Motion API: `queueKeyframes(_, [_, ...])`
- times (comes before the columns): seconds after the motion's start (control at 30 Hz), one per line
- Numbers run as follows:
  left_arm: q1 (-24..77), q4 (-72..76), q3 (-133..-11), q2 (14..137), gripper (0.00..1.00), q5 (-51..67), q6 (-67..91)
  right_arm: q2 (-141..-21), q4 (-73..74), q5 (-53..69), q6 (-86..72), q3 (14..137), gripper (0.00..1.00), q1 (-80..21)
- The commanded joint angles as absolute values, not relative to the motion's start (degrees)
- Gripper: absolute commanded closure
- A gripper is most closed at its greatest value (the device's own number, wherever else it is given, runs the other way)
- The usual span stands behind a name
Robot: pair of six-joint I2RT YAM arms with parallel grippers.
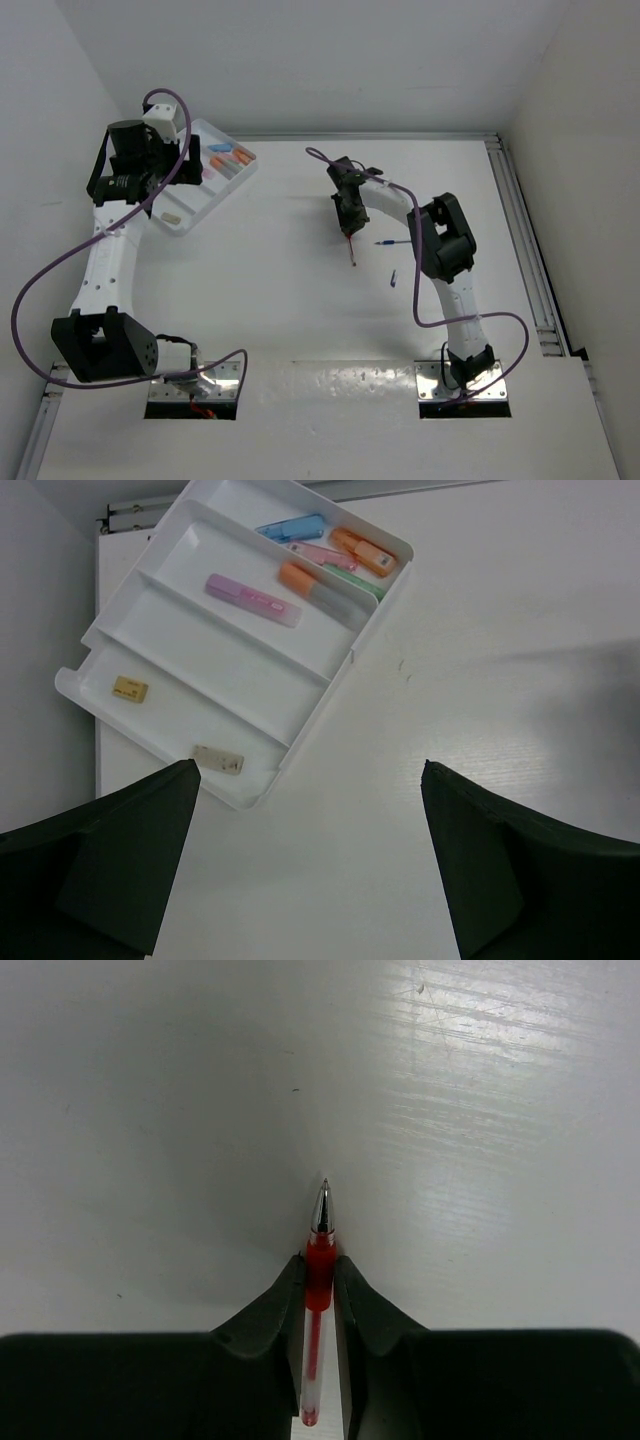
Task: Sort the stationery into containers
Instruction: Pick up the pen from the center of the board.
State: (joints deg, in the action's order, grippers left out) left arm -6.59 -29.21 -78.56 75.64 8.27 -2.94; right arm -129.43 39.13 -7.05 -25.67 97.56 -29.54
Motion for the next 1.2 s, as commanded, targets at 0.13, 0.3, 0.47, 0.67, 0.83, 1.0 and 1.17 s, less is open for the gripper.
queueKeyframes(0.13, [-5.8, -29.4, -79.5, 74.0, 0.00, 6.8, -3.0, -133.7, 44.1, -6.2, -24.5, 98.0, 1.00, -30.0])
queueKeyframes(0.3, [-5.8, -29.3, -79.2, 73.3, 0.00, 7.0, -3.3, -125.2, 42.7, -0.2, -19.0, 95.0, 1.00, -30.1])
queueKeyframes(0.47, [-5.4, -27.9, -78.8, 71.6, 0.00, 12.7, -5.2, -108.0, 43.3, 0.7, -3.5, 84.5, 1.00, -30.9])
queueKeyframes(0.67, [2.0, -31.0, -81.3, 73.4, 0.00, 20.7, -12.9, -90.9, 47.8, -2.5, 6.4, 71.7, 1.00, -26.6])
queueKeyframes(0.83, [9.0, -30.4, -80.6, 75.5, 0.00, 16.6, -9.9, -82.9, 44.0, -6.2, 7.9, 58.6, 1.00, -15.8])
queueKeyframes(1.0, [14.8, -27.9, -79.5, 76.3, 0.00, 14.0, -8.4, -80.9, 36.3, -7.3, 9.0, 49.5, 1.00, -3.5])
queueKeyframes(1.17, [21.3, -29.3, -79.8, 78.8, 0.00, 13.7, -11.1, -89.5, 33.5, -5.8, 10.0, 50.0, 1.00, 5.1])
